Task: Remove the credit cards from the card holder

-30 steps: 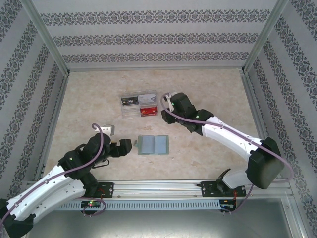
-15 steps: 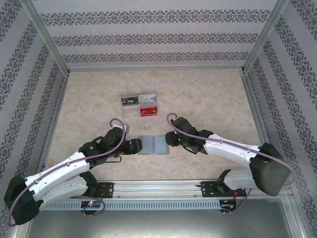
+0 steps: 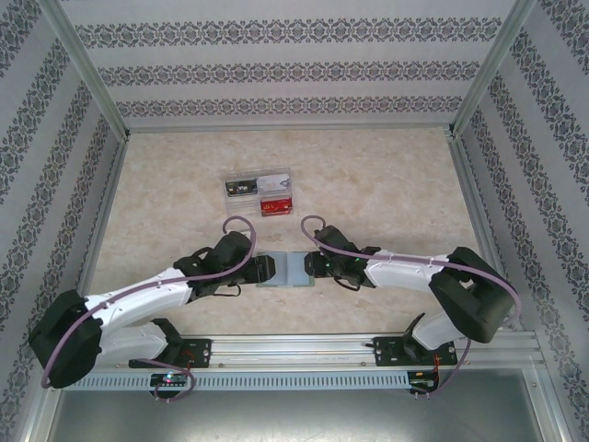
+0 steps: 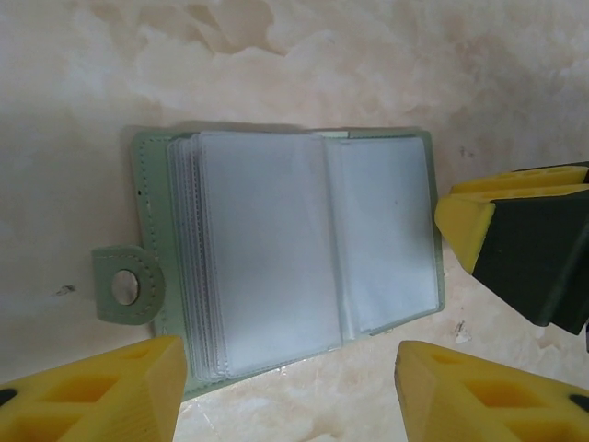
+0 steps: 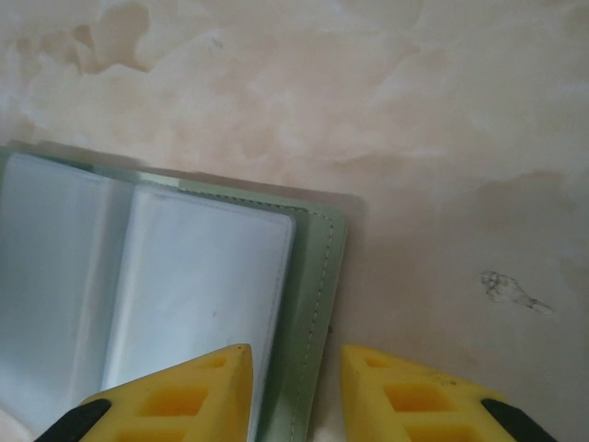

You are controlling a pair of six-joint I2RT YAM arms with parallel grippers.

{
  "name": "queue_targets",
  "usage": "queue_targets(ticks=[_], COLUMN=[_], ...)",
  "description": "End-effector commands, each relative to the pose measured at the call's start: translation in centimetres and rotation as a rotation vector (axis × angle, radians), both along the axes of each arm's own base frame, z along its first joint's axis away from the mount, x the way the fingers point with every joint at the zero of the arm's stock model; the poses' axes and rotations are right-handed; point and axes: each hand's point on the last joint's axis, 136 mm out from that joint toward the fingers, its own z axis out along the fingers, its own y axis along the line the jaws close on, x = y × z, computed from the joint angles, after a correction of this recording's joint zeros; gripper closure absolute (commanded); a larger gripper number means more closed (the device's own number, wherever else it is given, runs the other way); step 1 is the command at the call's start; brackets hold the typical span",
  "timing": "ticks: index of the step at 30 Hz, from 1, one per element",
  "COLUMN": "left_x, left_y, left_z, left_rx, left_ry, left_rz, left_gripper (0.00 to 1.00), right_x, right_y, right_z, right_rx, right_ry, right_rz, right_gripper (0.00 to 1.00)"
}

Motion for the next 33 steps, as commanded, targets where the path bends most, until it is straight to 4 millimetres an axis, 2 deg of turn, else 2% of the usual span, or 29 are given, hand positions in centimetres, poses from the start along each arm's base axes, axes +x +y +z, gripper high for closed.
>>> queue_targets(ticks=[1, 10, 22, 29, 33], left_x=[0.8, 1.6, 1.5, 1.4, 1.2], left_y=[-1.0, -2.0, -1.9, -3.6, -3.8], left_z=[0.3, -1.6, -4.0, -2.6, -2.0], left_rx=[-0.047, -0.02, 0.035, -0.069, -0.088], left_ry=[-0.022, 0.012, 0.078, 0.056, 0.045], left_rz=[-0.006, -0.022, -0.017, -0.068, -0.086], left_gripper=[0.38, 0.4, 0.4, 0.3, 0.29], right_x=[-0.1, -0.6, -0.8, -0.8, -0.7], right_y=[0.9, 0.7, 0.7, 1.1, 1.2], right_z=[0.0, -0.8, -1.0, -1.2, -1.2], right_rx=[0.028, 0.02, 0.015, 0.02, 0.02], right_ry=[0.006, 0.026, 0.026, 0.035, 0.035], right_rz=[0.001, -0.002, 0.005, 0.012, 0.012], right_gripper=[0.68, 0.81, 0.81, 0.81, 0.81])
